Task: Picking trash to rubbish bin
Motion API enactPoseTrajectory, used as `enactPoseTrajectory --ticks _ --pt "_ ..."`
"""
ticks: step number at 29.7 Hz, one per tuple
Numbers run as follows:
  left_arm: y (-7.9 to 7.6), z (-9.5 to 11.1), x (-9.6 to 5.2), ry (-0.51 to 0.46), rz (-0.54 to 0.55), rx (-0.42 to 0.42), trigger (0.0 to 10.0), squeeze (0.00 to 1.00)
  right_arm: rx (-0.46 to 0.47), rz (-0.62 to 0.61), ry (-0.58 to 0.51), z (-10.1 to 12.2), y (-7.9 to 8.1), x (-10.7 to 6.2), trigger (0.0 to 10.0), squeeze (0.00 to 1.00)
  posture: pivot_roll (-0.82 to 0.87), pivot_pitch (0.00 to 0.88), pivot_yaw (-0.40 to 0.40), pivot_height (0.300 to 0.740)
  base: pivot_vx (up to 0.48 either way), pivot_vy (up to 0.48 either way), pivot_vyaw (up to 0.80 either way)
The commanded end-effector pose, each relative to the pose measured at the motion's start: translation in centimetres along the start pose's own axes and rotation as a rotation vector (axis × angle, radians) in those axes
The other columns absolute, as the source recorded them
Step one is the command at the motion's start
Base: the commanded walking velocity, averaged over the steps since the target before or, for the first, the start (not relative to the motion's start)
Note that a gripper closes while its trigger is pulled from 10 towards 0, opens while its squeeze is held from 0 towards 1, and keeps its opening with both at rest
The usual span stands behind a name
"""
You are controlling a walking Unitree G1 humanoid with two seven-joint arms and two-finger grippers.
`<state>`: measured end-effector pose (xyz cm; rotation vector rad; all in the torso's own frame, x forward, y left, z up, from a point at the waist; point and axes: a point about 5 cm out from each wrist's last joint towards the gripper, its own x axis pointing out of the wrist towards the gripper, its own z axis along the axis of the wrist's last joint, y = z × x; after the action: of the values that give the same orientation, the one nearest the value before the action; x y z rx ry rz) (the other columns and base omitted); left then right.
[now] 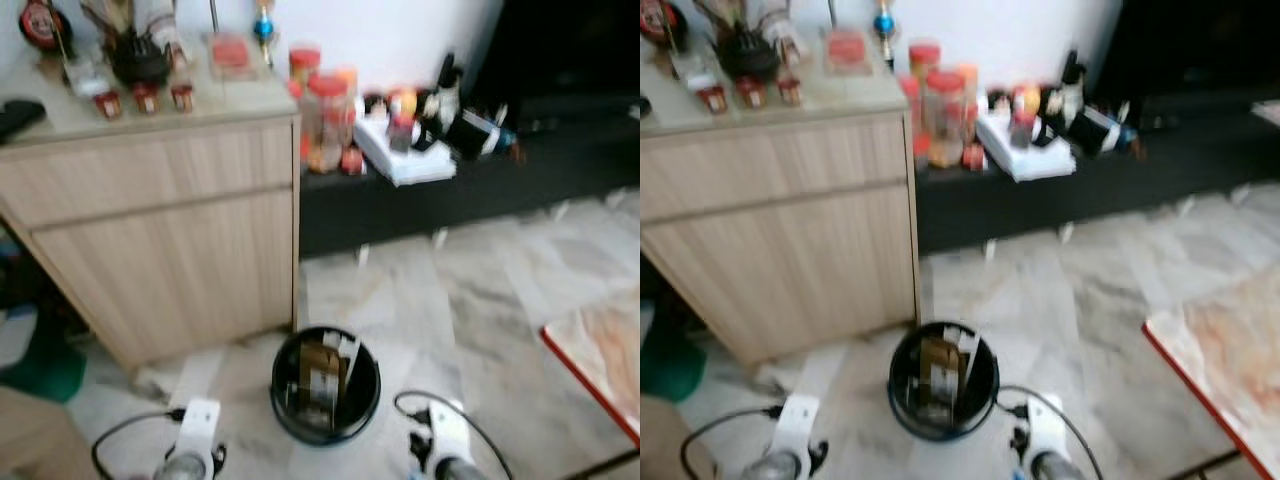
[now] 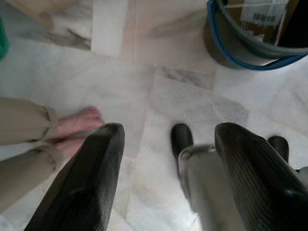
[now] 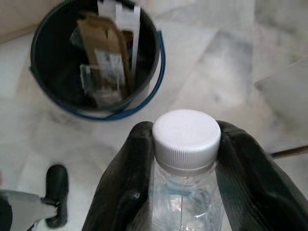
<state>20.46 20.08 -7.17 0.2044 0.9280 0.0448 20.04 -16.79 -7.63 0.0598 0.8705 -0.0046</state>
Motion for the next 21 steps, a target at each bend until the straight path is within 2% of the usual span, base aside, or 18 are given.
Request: enactPoseTrajectory --ticks 1,17,21 --pt "0.23 -0.40 -0.04 0.020 0.008 0.000 10.0 0.00 0.006 0.017 -0.012 0.31 0.66 0.11 10.0 0.00 0.11 0.064 -0.090 0.740 0.251 0.000 0.00" --pt "0.22 -0.43 -0.04 0.021 0.007 0.007 10.0 0.00 -0.031 0.033 -0.022 0.59 0.84 0.16 10.0 0.00 0.11 0.044 -0.086 0.740 0.252 0.000 0.00" --pt "0.22 -0.46 -0.05 0.023 0.008 0.008 10.0 0.00 -0.033 0.025 -0.025 0.56 0.81 0.15 10.0 0.00 0.11 0.035 -0.084 0.740 0.250 0.000 0.76"
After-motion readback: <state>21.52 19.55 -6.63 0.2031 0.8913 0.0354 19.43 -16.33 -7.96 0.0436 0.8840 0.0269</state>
